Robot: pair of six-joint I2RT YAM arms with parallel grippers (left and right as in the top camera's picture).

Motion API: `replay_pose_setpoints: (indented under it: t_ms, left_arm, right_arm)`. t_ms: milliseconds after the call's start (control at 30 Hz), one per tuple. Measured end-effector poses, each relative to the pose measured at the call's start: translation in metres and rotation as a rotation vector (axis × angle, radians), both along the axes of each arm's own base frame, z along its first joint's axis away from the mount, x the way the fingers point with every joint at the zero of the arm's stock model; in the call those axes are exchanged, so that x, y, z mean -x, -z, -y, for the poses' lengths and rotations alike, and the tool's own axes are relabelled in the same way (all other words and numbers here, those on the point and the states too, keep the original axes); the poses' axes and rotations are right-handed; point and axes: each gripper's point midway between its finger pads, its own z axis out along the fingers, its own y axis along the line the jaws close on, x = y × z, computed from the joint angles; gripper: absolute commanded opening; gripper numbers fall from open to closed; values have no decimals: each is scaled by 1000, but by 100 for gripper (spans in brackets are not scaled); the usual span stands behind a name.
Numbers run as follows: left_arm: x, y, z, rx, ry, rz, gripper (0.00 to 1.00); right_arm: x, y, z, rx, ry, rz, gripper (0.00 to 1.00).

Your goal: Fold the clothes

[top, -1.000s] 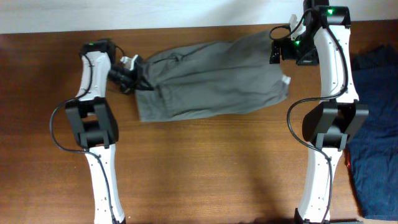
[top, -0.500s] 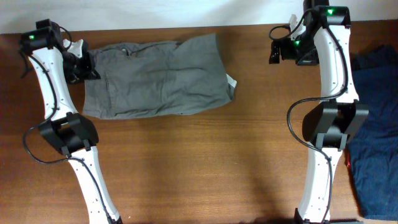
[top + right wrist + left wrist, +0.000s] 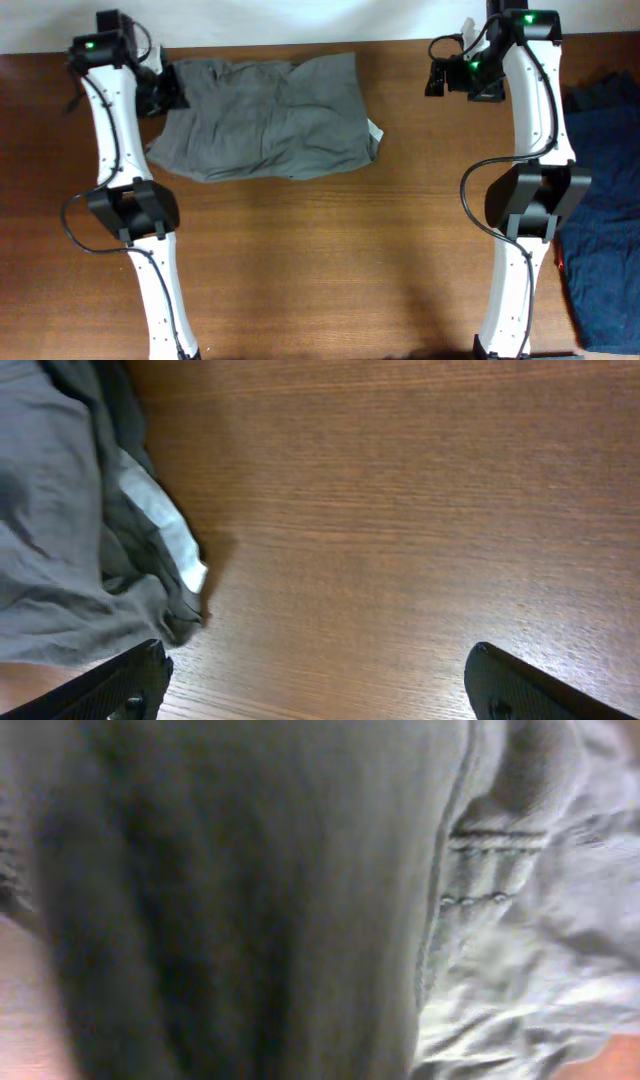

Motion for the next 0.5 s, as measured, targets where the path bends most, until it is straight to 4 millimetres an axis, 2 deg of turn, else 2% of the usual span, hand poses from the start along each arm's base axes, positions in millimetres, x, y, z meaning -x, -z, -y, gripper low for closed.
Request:
replay_pose_setpoints:
  t_ms: [267, 400, 500]
  left_arm:
    - [-30, -18, 63, 99, -25, 96, 1]
    - [-38, -32, 83, 130, -30, 139, 1]
    - [-45, -53, 91, 149, -43, 198, 1]
  right_arm:
    - [-6, -2, -18, 0, -30, 26, 99]
    - [-15, -5, -23, -1, -31, 65, 99]
    - [-25, -8, -26, -3, -28, 106, 99]
